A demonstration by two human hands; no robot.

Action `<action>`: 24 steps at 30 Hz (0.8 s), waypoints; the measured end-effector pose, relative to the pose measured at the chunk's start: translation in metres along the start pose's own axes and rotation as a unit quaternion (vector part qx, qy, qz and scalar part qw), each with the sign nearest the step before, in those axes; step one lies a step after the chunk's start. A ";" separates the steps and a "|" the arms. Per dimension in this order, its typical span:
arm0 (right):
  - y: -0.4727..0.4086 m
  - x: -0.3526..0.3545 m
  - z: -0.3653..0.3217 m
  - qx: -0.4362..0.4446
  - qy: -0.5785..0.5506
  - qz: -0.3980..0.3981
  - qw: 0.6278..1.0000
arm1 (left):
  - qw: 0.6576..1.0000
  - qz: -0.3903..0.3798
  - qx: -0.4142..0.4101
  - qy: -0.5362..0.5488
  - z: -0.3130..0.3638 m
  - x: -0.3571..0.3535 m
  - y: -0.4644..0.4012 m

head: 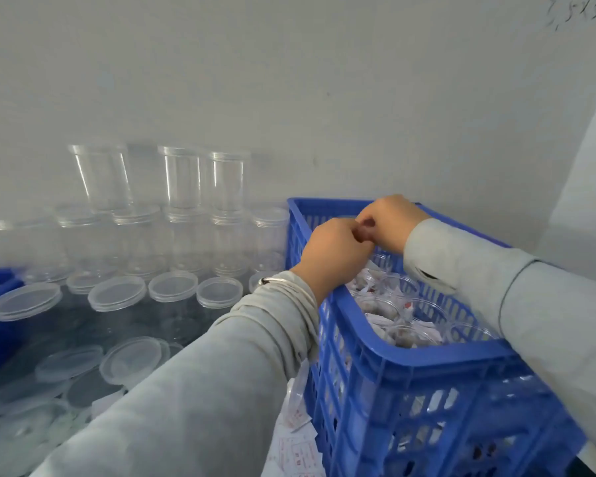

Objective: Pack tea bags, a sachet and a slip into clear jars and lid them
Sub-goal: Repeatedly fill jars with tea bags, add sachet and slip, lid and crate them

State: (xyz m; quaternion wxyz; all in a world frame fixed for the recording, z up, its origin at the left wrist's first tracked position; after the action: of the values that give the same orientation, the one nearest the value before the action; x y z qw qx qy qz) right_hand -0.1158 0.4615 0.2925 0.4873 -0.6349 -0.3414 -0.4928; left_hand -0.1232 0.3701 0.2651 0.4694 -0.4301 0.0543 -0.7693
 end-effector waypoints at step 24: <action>-0.037 -0.030 -0.200 -0.033 0.003 -0.080 0.996 | 0.959 0.084 0.256 0.092 -0.260 0.258 0.230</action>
State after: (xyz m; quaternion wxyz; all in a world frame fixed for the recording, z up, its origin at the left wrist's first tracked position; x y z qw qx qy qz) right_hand -0.2162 0.2829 0.2822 0.4257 -0.6201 -0.3733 -0.5431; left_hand -0.2018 -0.0384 0.1486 0.6194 -0.2173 -0.0659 -0.7515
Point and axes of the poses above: each hand's wrist, its own y-axis away from the middle knuckle, its own x-axis out of the back of the hand, z = x × y, the point moved 9 cm from there along -y, towards the middle knuckle, and after that the axes turned 5 degrees about -x, right-handed, at the moved point
